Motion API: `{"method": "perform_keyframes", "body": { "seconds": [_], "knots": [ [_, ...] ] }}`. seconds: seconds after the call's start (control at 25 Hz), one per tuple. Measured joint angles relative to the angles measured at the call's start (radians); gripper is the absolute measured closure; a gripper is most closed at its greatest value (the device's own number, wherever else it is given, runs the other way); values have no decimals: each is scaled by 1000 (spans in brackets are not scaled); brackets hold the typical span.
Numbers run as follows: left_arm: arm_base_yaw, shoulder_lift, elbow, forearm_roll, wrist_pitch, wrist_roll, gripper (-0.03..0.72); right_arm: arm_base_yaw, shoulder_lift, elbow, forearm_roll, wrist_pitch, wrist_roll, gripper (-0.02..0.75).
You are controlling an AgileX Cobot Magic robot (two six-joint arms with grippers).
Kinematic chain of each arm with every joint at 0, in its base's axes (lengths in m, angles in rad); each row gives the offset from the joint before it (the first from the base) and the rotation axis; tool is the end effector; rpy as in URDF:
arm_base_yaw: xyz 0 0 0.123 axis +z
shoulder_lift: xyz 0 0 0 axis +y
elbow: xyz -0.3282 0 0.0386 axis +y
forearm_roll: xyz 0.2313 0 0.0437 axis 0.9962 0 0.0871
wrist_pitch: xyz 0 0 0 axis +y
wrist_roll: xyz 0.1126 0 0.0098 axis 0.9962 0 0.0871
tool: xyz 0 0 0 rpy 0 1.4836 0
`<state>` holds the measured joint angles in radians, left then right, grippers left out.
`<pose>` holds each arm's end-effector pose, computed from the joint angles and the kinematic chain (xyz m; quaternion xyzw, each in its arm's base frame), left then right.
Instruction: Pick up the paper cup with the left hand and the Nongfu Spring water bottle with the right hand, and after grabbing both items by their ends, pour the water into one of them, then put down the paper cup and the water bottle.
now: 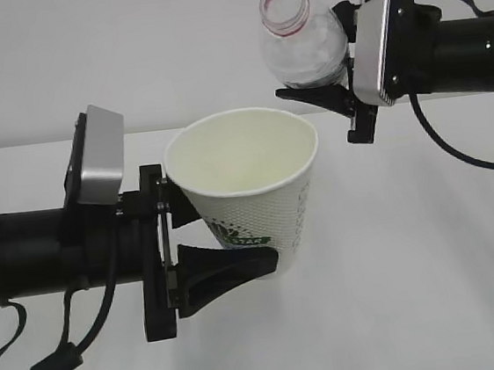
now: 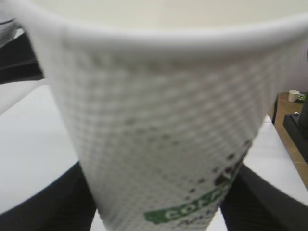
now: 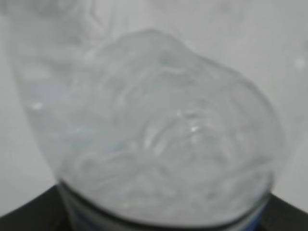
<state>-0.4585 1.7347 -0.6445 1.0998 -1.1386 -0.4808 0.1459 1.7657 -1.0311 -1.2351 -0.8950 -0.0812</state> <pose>0.2304 -0.2157 0.2407 0.4952 0.5662 -0.4219 0.5062 0.3602 0.1371 0.2954 -0.6320 0.4321 0.0126 0.6432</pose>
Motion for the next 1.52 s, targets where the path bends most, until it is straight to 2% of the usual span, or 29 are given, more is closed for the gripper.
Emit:
{"method": "perform_keyframes", "body": {
  "seconds": [0.6,1.52],
  "knots": [
    [-28,0,0,2,-2,0,157,28,0,0,16,0,-130,288],
    [-28,0,0,-17,30,0,158,28,0,0,148,-7,-375,288]
  ]
}}
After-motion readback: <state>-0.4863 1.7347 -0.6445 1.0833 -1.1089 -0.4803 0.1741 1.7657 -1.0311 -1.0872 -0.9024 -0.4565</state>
